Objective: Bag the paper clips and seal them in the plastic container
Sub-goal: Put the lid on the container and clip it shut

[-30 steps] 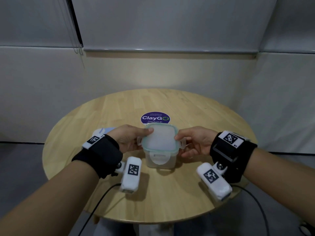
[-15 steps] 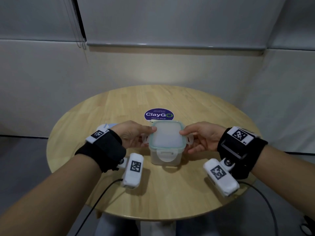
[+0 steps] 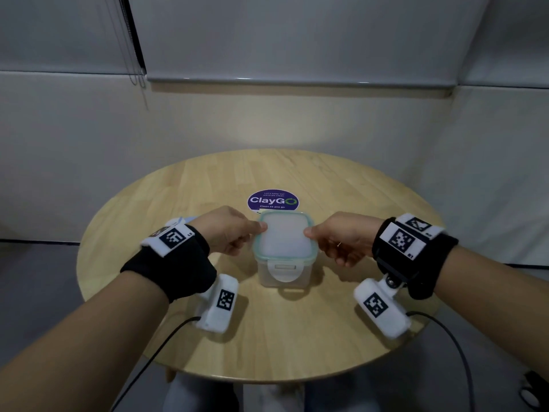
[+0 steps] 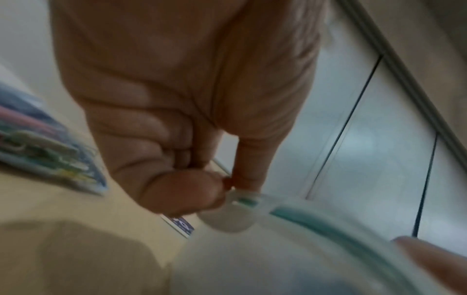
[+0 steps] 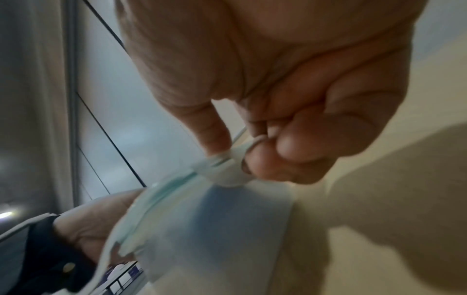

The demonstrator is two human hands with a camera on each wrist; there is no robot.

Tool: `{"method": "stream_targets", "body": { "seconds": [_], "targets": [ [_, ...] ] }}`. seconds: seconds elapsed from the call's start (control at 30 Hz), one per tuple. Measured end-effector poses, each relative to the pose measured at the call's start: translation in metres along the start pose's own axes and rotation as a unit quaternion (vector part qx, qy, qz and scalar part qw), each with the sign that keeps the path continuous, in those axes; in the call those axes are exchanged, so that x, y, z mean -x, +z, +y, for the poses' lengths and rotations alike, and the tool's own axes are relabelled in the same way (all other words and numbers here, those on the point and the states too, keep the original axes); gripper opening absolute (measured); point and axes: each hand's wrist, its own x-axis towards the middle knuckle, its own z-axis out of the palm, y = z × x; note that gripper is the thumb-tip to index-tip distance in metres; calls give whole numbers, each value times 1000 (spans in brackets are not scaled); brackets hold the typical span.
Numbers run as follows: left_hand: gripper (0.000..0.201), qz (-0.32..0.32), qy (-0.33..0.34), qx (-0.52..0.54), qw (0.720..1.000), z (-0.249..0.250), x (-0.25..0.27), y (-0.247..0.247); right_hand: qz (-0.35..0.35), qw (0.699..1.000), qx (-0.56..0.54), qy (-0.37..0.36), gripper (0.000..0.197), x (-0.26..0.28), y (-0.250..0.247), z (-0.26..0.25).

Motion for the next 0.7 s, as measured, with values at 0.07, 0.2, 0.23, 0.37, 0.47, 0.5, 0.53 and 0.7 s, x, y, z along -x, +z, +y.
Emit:
{"method": "stream_targets", "body": {
  "seconds": [0.07, 0.2, 0.23, 0.37, 0.47, 0.5, 0.53, 0.7],
  "targets": [
    [17, -43, -34, 28, 998, 5, 0, 4, -21, 1000, 22, 7, 41, -1, 3, -5],
    [18, -121, -96, 79, 985, 7, 2, 5, -105, 993, -34, 30, 38, -3, 2, -5],
    [19, -128, -103, 81, 983, 8, 1, 5, -105, 993, -41, 31, 39, -4, 2, -5],
    [20, -40, -33, -133, 990, 25, 3, 1, 48, 979, 188, -60, 37, 14, 1, -16],
    [46, 46, 138, -315, 938, 38, -4, -2, 201, 878, 372, -226, 47, 39, 8, -23],
    [54, 31, 175, -327, 928, 40, -6, 1, 200, 857, 394, -266, 53, 47, 14, -22],
    [54, 7, 191, -319, 928, 40, -5, 6, 185, 839, 423, -289, 58, 53, 21, -21],
    [39, -85, 144, -289, 942, 38, -19, 14, 211, 775, 496, -329, 53, 55, 41, -21]
  ]
}}
